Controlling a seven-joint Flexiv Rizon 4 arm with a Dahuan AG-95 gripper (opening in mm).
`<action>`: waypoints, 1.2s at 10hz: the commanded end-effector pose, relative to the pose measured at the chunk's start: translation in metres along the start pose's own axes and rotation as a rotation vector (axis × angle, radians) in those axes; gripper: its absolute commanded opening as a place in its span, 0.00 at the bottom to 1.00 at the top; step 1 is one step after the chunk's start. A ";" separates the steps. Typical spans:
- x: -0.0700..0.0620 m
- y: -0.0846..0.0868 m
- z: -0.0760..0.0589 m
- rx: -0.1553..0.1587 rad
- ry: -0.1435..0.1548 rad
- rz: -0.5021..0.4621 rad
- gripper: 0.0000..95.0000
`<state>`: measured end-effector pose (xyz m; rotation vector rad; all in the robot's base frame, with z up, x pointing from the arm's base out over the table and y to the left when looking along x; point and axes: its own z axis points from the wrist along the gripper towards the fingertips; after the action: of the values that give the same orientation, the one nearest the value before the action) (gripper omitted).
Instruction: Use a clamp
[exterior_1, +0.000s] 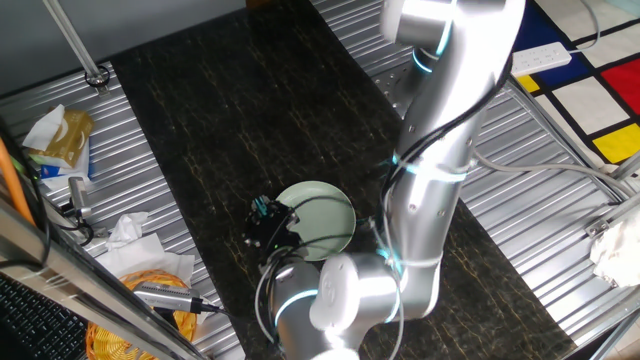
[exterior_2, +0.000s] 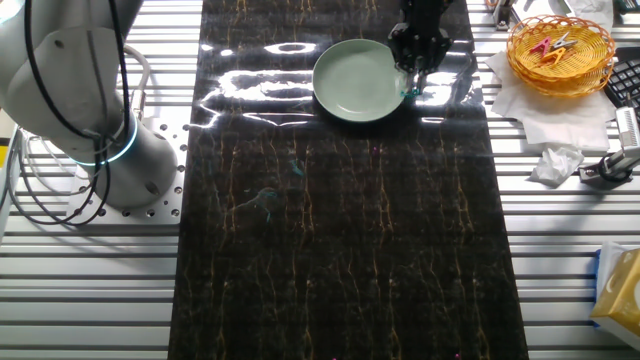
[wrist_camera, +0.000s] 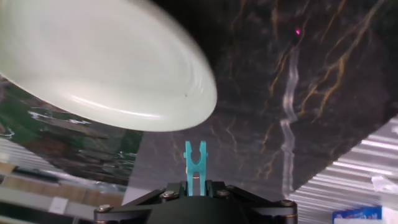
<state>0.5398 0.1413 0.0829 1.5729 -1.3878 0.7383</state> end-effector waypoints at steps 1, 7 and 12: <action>-0.001 0.003 0.003 0.004 0.000 -0.028 0.00; -0.005 0.005 0.007 0.001 0.053 -0.041 0.00; -0.006 0.004 0.007 -0.002 0.053 -0.053 0.00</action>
<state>0.5335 0.1360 0.0758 1.5762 -1.3021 0.7433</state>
